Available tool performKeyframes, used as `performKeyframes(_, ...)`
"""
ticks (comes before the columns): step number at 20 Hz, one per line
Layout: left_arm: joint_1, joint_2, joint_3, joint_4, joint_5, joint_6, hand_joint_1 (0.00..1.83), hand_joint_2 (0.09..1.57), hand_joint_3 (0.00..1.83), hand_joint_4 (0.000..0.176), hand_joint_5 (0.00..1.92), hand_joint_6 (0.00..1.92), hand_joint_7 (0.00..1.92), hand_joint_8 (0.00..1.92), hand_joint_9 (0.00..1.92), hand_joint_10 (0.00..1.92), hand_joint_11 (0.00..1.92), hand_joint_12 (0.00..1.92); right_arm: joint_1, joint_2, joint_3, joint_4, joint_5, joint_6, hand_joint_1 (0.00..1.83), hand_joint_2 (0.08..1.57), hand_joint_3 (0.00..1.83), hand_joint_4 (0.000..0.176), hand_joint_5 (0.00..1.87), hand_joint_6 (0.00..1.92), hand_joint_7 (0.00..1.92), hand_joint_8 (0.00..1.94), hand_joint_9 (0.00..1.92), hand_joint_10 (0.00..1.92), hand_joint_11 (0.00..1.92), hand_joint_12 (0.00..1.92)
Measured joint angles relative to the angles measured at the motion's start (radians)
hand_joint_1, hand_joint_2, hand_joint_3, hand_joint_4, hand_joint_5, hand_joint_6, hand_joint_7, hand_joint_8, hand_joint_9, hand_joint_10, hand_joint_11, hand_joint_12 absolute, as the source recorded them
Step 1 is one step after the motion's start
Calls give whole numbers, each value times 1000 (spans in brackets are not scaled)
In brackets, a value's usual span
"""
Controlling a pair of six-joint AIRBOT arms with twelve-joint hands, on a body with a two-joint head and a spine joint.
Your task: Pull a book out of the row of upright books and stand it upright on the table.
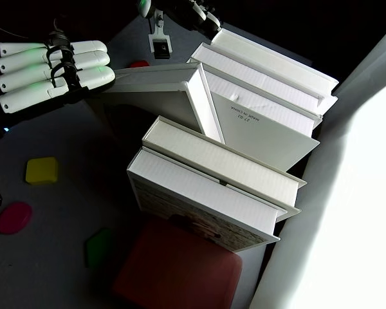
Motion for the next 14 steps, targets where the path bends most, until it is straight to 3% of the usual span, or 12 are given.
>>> performKeyframes(2, 0, 0, 0, -2, -1, 0, 243, 1354, 6, 71, 134, 0, 0, 0, 0, 0, 0, 174, 10, 25, 6, -25, -6, 11, 794, 1268, 0, 60, 0, 0, 0, 0, 0, 0, 0, 0)
performKeyframes(3, 0, 0, 0, -5, 0, 0, 260, 1351, 4, 70, 137, 1, 0, 0, 0, 0, 0, 183, 26, 29, 12, -43, -23, 16, 910, 1231, 0, 88, 0, 0, 0, 0, 0, 0, 0, 0)
performKeyframes(5, 1, 0, 0, -3, -2, 0, 257, 1348, 0, 91, 122, 0, 0, 0, 0, 0, 0, 109, 116, 32, 22, -123, -94, 30, 1131, 1177, 0, 80, 0, 0, 0, 0, 0, 0, 0, 0)
performKeyframes(6, 3, 0, 0, -3, -4, 0, 273, 1346, 0, 89, 126, 2, 0, 0, 0, 0, 0, 92, 151, 32, 22, -163, -122, 32, 1167, 1160, 0, 82, 0, 0, 0, 0, 0, 0, 0, 0)
performKeyframes(7, 6, 0, 0, -5, -4, 0, 290, 1346, 0, 88, 129, 2, 0, 0, 0, 0, 0, 38, 212, 32, 22, -240, -166, 47, 1171, 1144, 0, 105, 0, 0, 0, 0, 0, 0, 0, 0)
performKeyframes(8, 7, 0, 0, -7, -5, 0, 295, 1348, 1, 87, 130, 2, 0, 0, 0, 0, 0, 28, 273, 31, 19, -330, -227, 67, 1189, 1137, 0, 108, 0, 0, 0, 0, 0, 0, 0, 0)
performKeyframes(9, 7, 0, 0, -9, -3, 0, 282, 1344, 0, 99, 125, 0, 0, 0, 0, 0, 0, 5, 328, 28, 14, -412, -286, 89, 1201, 1128, 0, 134, 0, 0, 0, 0, 0, 0, 0, 0)
performKeyframes(12, 8, 0, 0, -9, -7, 0, 252, 1340, 0, 107, 108, 0, 0, 0, 0, 0, 2, 1, 449, 16, -5, -625, -429, 145, 1228, 1096, 0, 92, 0, 0, 0, 0, 0, 0, 0, 0)
performKeyframes(14, 11, 0, 0, -12, -4, 0, 240, 1344, 1, 109, 98, 0, 0, 0, 0, 0, 0, 0, 489, 16, -21, -794, -515, 212, 1288, 1065, 0, 82, 0, 0, 0, 0, 0, 0, 0, 0)
